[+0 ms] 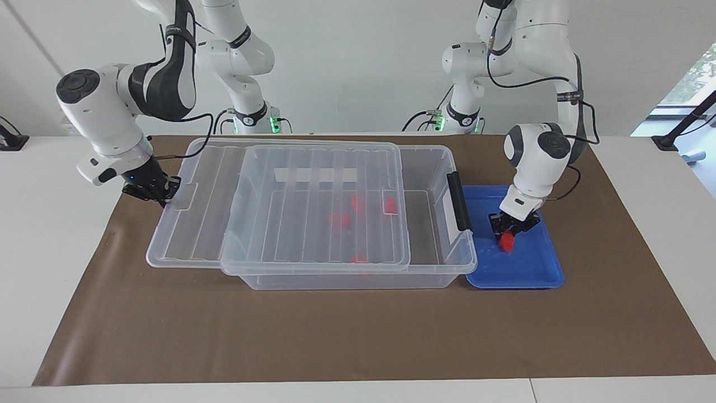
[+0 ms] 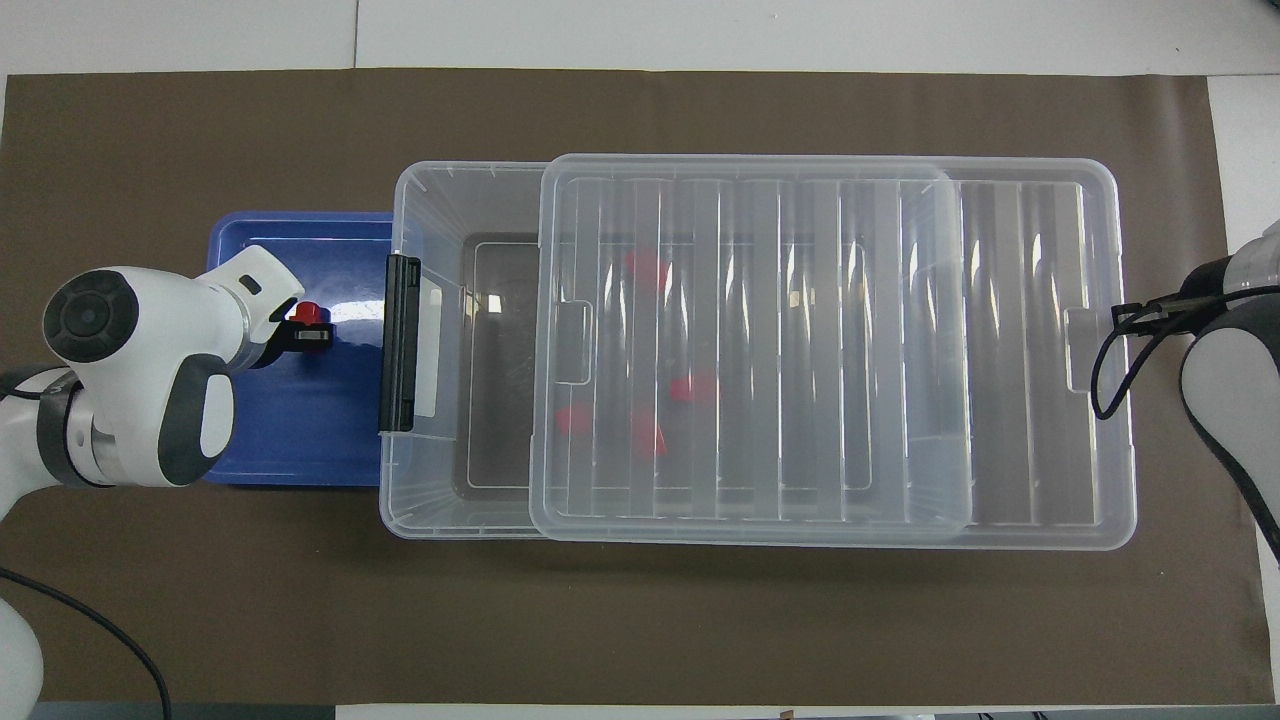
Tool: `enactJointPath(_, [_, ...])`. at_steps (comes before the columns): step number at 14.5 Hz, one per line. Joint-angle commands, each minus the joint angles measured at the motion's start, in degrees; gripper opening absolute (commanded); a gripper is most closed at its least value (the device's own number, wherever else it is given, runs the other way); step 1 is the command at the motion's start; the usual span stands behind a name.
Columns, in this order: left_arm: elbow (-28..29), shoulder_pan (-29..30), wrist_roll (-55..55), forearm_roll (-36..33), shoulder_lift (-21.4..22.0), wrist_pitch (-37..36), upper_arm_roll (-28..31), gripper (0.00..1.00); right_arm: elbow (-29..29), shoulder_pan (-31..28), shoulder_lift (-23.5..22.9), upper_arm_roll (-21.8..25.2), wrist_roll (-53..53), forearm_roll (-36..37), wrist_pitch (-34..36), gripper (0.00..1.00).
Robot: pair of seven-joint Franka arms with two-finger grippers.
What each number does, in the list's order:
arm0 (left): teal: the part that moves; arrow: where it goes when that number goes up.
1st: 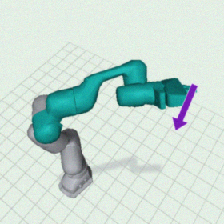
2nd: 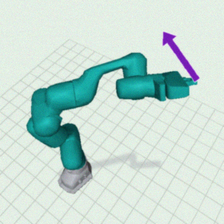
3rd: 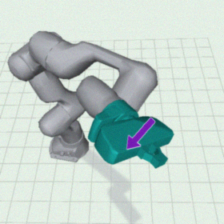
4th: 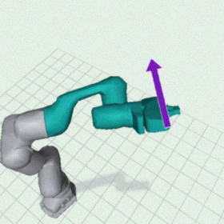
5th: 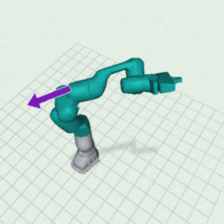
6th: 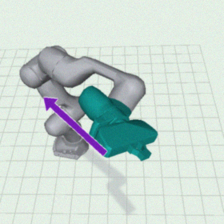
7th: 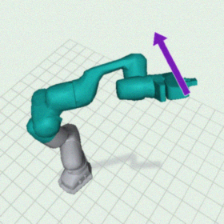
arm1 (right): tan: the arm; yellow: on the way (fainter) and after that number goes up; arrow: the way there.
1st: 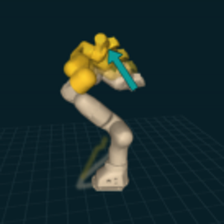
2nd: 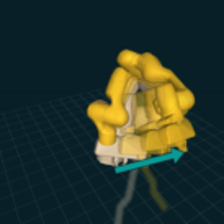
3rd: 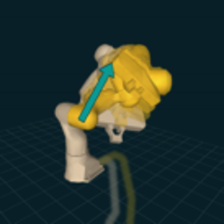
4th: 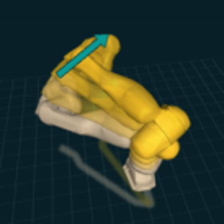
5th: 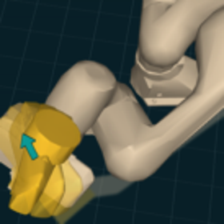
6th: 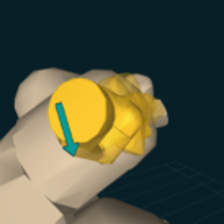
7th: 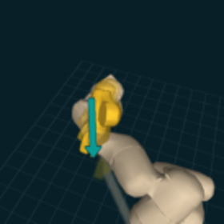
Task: Place red block in blue tray from box
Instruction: 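Lower the block into the tray while the right gripper slides the lid closed, then withdraw the left gripper from the tray while the right gripper holds the lid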
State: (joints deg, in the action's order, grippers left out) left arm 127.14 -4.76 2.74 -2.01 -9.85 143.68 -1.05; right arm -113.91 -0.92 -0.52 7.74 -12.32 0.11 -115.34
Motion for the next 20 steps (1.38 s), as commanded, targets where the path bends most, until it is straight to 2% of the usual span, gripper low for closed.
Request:
enactJointPath(1, [-0.40,0.54,-0.11,-0.45,0.10,-0.24,-0.44,1.00,-1.66,1.71,1.48,-0.18,3.52,0.24,-0.32,0.00])
enactJointPath(4, [-2.23,0.54,0.07,-0.45,0.71,-3.04,-0.44,1.00,-2.27,3.29,1.83,-0.18,6.16,0.24,-0.23,0.00])
enactJointPath(11, [-15.67,0.46,0.16,-0.37,4.14,-25.17,-0.80,1.00,-4.30,6.28,2.71,-0.18,10.11,-0.02,-1.20,0.00])
enactJointPath(14, [-20.78,0.54,0.16,0.51,5.54,-31.51,-1.06,1.00,-4.12,8.03,2.71,-0.18,12.49,-0.02,-1.20,0.00])
enactJointPath(16, [-24.29,0.81,0.16,4.36,6.95,-35.56,-0.45,1.00,-4.30,8.65,2.63,-0.18,14.33,-0.02,-1.29,0.00])
enactJointPath(20, [-30.53,3.00,-0.46,4.64,8.45,-43.47,-0.18,1.00,-4.12,10.67,2.71,-0.18,16.71,-0.02,-1.29,0.00])
